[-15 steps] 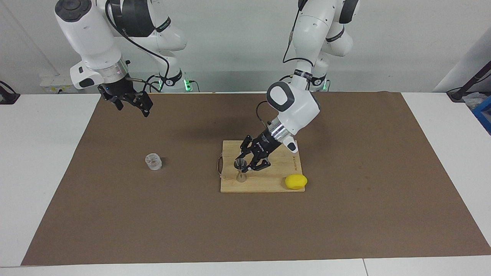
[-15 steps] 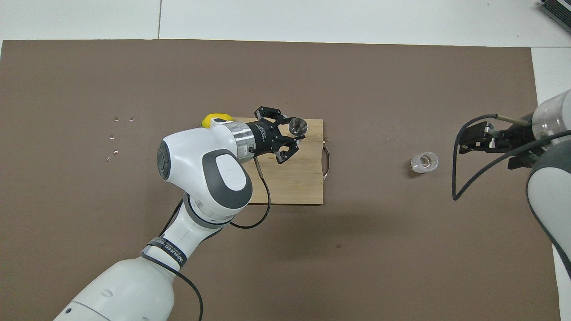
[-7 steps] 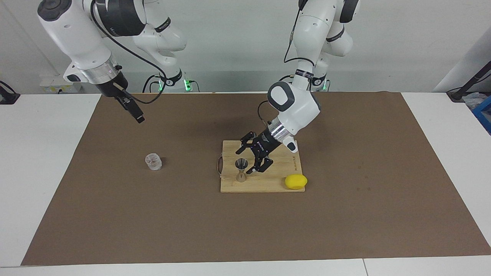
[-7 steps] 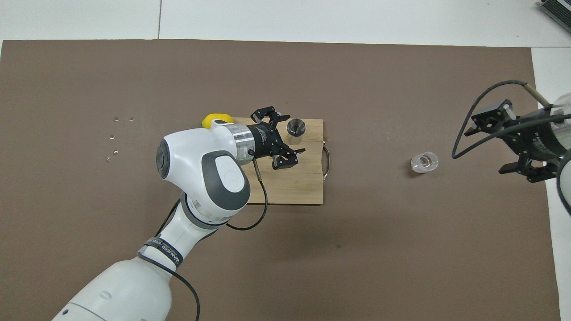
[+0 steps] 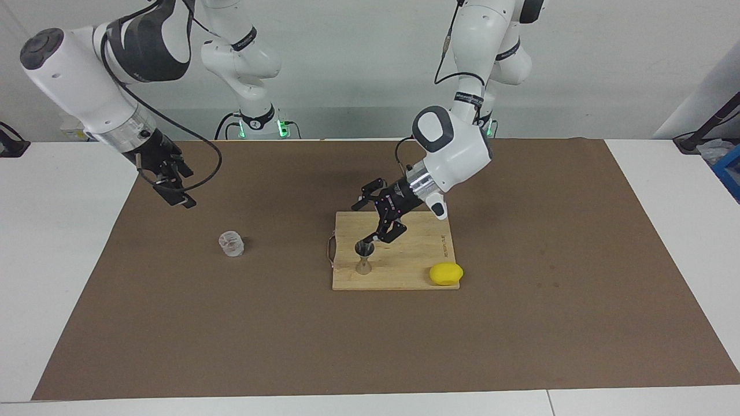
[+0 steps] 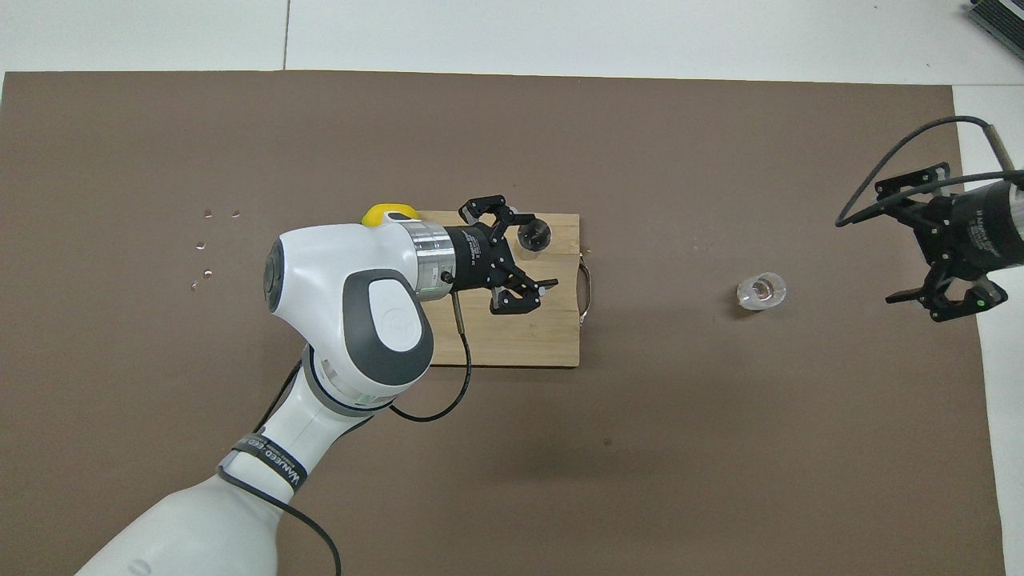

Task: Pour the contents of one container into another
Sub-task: 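Retract the left gripper while the right gripper reaches the glass cup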

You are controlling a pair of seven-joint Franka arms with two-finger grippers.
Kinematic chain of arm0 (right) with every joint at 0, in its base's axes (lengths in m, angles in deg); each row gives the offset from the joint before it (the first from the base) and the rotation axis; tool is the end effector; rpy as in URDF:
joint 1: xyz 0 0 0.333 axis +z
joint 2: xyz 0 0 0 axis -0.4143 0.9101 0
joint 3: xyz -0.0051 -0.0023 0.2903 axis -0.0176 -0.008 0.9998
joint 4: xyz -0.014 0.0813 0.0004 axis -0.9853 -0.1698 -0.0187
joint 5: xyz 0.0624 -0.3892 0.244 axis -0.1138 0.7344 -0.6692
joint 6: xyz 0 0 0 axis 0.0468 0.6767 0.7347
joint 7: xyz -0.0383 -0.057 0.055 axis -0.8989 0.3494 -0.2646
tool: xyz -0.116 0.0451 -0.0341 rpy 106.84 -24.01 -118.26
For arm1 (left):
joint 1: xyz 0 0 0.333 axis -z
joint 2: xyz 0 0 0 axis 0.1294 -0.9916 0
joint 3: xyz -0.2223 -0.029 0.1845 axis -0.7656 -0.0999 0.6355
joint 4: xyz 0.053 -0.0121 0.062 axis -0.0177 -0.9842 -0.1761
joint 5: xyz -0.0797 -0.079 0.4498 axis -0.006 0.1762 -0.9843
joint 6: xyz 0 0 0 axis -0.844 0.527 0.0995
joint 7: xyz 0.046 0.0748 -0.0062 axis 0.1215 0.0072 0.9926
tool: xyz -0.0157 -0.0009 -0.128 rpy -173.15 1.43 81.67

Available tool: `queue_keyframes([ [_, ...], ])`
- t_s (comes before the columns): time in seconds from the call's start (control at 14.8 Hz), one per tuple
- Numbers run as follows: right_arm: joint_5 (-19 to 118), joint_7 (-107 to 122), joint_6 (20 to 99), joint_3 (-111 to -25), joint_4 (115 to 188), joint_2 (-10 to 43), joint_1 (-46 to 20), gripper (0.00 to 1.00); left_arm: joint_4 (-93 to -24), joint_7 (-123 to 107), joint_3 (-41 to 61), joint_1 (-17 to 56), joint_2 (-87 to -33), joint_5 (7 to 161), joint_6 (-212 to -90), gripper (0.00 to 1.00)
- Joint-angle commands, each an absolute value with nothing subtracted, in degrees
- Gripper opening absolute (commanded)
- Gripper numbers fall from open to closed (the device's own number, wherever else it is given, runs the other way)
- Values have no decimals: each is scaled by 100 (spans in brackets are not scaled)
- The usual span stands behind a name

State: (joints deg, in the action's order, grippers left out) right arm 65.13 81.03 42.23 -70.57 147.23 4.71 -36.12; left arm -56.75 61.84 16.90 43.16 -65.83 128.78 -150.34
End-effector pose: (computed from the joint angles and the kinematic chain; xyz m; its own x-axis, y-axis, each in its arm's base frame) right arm 0.6435 -0.0499 0.4644 0.2482 -0.9339 -0.2573 -0.9685 -0.2443 -0.0474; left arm 0.5927 -0.3958 0.3281 -0.1569 0.5823 -0.7977 0.9828 0.1719 -0.0678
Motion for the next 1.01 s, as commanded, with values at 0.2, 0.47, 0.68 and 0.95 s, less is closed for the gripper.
queue_keyframes([
  [0.2, 5639, 8080, 4505, -7011, 14825, 1305, -4302, 100, -5806, 6171, 1670, 2943, -5977, 11074, -13173, 100],
  [0.47, 5270, 7677, 5005, -7011, 15246, 1648, -4399, 100, -5235, 6145, 1670, 2353, -6012, 9659, -13189, 100],
  [0.68, 4989, 7299, 5341, -7011, 15520, 1876, -4451, 100, -4935, 6101, 1679, 2177, -6126, 8280, -13390, 100],
  [0.95, 4655, 6850, 5332, -7003, 15678, 2140, -4627, 100, -4891, 6110, 1661, 1965, -6136, 6958, -14033, 100],
])
